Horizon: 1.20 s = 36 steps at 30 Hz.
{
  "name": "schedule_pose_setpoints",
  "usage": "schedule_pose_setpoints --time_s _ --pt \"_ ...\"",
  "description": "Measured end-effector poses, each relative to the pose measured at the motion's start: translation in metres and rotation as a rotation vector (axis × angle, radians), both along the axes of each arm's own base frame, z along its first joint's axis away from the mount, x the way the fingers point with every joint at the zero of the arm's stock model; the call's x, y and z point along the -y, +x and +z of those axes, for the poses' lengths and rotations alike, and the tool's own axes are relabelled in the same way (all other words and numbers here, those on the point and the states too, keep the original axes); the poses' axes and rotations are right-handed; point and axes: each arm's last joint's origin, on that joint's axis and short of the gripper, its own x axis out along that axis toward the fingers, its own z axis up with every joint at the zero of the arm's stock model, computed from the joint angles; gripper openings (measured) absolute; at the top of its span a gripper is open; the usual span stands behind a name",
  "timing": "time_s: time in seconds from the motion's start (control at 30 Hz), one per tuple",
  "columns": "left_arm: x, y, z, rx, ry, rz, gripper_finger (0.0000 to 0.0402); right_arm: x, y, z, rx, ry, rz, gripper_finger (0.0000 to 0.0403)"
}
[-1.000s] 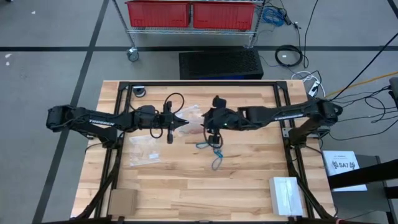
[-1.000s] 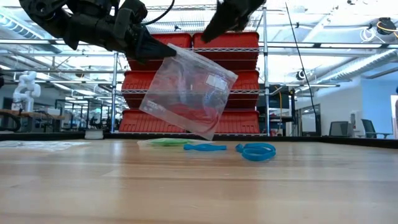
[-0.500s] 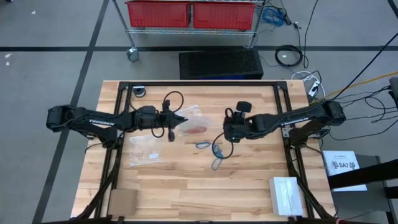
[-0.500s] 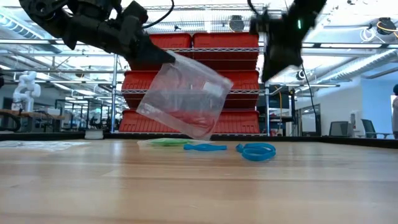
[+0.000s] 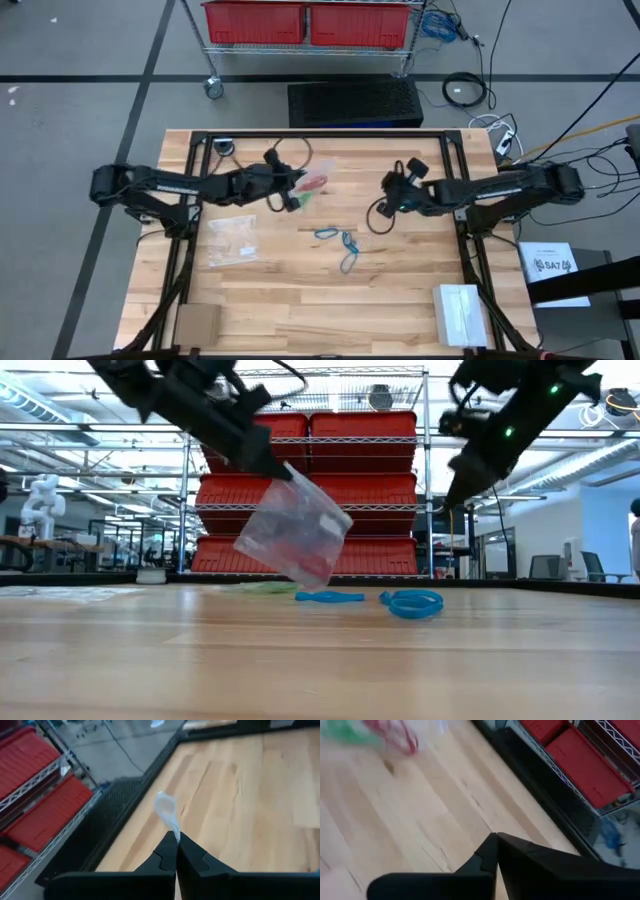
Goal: Sort rubber bands
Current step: Close the bottom right transparent zip bag
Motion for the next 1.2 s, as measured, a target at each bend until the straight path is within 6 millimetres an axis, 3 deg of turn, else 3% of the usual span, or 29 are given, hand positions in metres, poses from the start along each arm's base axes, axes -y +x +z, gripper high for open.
schedule_pose_setpoints --time_s 0.13,0.33,0.57,0.77,1.2 --pt "-0.002 0.031 -0.017 -0.090 0.003 -0.009 0.0002 -0.001 -0.008 0.011 0.106 0.046 -0.011 0.0001" --pt "-0.009 0.076 -0.039 -0.155 -0.014 -0.026 0.0002 -0.003 -0.007 0.010 0.179 0.183 -0.001 0.0002" --pt "-0.010 0.099 -0.044 -0.211 -0.057 -0.098 0.0002 -0.002 -0.005 0.008 0.198 0.283 0.011 0.0021" --pt "-0.013 0.092 -0.023 -0.280 0.042 -0.020 0.0002 -0.002 -0.005 0.009 0.207 0.276 0.009 0.0044" --pt "-0.013 0.066 0.054 -0.309 0.272 0.096 0.0002 -0.002 -0.003 0.010 0.214 0.257 0.029 0.0048"
